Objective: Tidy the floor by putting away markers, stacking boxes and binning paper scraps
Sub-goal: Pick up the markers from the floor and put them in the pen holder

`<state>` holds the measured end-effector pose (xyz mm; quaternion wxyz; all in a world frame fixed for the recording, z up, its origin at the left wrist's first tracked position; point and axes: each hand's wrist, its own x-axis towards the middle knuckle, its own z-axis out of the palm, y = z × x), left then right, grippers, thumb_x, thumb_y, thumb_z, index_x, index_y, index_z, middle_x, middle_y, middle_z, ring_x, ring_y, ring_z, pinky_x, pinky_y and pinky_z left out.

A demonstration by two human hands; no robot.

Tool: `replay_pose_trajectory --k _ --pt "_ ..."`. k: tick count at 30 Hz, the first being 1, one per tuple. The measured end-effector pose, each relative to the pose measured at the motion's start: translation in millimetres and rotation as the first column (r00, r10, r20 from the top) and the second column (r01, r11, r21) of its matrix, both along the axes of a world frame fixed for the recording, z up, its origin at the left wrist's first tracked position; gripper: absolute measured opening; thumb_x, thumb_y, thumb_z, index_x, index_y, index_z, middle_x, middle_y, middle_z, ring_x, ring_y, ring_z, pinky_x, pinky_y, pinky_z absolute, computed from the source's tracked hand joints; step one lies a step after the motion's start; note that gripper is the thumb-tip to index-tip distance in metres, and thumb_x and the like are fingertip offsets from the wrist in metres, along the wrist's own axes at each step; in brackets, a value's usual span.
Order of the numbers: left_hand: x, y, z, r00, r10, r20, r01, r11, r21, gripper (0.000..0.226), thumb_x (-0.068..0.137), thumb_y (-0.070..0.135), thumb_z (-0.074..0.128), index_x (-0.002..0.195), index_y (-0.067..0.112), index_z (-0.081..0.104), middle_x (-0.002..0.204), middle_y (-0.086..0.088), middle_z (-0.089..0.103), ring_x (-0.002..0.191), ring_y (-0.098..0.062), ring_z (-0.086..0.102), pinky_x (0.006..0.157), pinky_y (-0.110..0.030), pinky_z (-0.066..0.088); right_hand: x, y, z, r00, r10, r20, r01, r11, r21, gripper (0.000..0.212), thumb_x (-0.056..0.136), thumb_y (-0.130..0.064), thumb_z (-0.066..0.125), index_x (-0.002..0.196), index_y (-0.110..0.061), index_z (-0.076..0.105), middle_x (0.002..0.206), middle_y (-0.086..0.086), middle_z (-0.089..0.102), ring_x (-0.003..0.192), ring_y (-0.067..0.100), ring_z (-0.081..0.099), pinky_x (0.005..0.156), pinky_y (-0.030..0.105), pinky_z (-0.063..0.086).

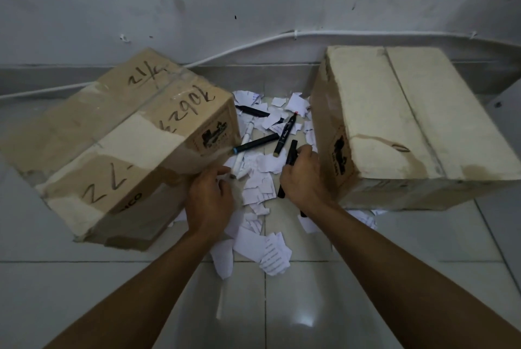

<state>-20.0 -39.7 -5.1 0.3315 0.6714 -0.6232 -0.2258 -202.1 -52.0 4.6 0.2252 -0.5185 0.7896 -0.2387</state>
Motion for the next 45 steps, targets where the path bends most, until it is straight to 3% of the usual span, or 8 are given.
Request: replay_pose_trajectory --k 6,12,16,19,29,38,42,45 --pt "-26 -32 6 0.951 -0.238 0.198 0.275 0.943 -0.189 0.034 0.088 -0.006 0.055 0.118 0.007 0.066 0.117 -0.008 0.067 0.111 -0.024 0.058 0.097 -0.030 0.045 3 -19 -9 0.991 -0.105 0.080 0.093 0.986 0.142 0.045 0.098 -0.038 0.047 0.126 -0.003 0.041 0.125 0.018 0.056 0.108 0.036 0.059 0.075 0.035 0.042" --pt "-47 -74 5 0.806 -0.331 0.490 0.344 0.936 0.066 0.048 0.095 0.003 0.053 0.142 0.016 0.050 0.120 -0.012 0.067 0.106 -0.030 0.062 0.086 -0.039 0.051 -6 -20 -23 0.984 -0.167 0.064 0.161 0.983 0.090 0.041 0.090 -0.028 0.061 0.117 -0.002 0.045 0.103 0.016 0.064 0.075 0.026 0.058 0.055 0.026 0.041" --pt "-48 -80 1 0.719 -0.312 0.621 0.289 0.947 0.141 0.048 0.094 0.005 0.054 0.139 0.019 0.045 0.124 -0.009 0.061 0.108 -0.027 0.058 0.083 -0.034 0.050 -7 -31 -14 0.953 -0.238 0.190 0.239 0.971 0.014 0.035 0.084 -0.034 0.058 0.103 -0.005 0.050 0.084 0.003 0.061 0.067 0.020 0.059 0.055 0.034 0.053" --pt "-50 -73 -3 0.728 -0.281 0.626 0.233 0.959 0.159 0.040 0.095 0.007 0.052 0.134 0.013 0.047 0.127 -0.012 0.054 0.107 -0.026 0.056 0.085 -0.032 0.048 -6 -48 -6 0.921 -0.282 0.269 0.290 0.957 0.012 0.035 0.081 -0.031 0.061 0.104 -0.007 0.050 0.081 0.000 0.057 0.064 0.014 0.054 0.049 0.025 0.042" --pt "-52 -65 -4 0.530 -0.274 0.803 0.136 0.962 0.238 0.043 0.096 0.025 0.052 0.134 0.009 0.041 0.117 -0.005 0.061 0.093 -0.015 0.065 0.066 -0.023 0.051 4 -87 -14 0.950 -0.305 0.061 0.302 0.951 0.061 0.047 0.087 -0.028 0.068 0.122 -0.007 0.045 0.117 0.015 0.063 0.105 0.035 0.063 0.071 0.032 0.038" --pt "-57 -71 -13 0.506 -0.359 0.784 0.078 0.924 0.373 0.038 0.102 0.017 0.037 0.134 -0.004 0.034 0.131 -0.021 0.049 0.113 -0.030 0.057 0.087 -0.035 0.049 -2 -87 -11 0.944 -0.306 0.124 0.297 0.951 0.087 0.041 0.082 -0.041 0.066 0.106 -0.008 0.063 0.106 0.012 0.067 0.097 0.032 0.064 0.083 0.041 0.056" --pt "-56 -70 -8 0.734 -0.237 0.637 -0.052 0.915 0.400 0.043 0.096 0.024 0.047 0.131 -0.001 0.045 0.130 -0.022 0.050 0.118 -0.038 0.053 0.095 -0.042 0.044 -5 -86 1 0.935 -0.290 0.203 0.292 0.956 0.020 0.039 0.079 -0.045 0.064 0.097 -0.010 0.062 0.092 0.007 0.066 0.082 0.027 0.062 0.067 0.031 0.049" --pt "-53 -70 -4 0.749 -0.216 0.626 -0.058 0.920 0.387 0.042 0.095 0.024 0.046 0.130 0.000 0.047 0.130 -0.024 0.052 0.120 -0.041 0.051 0.098 -0.046 0.042 -7 -84 11 0.935 -0.250 0.250 0.262 0.965 -0.012 0.033 0.081 -0.041 0.065 0.096 -0.012 0.064 0.087 0.005 0.067 0.076 0.025 0.061 0.062 0.029 0.046"
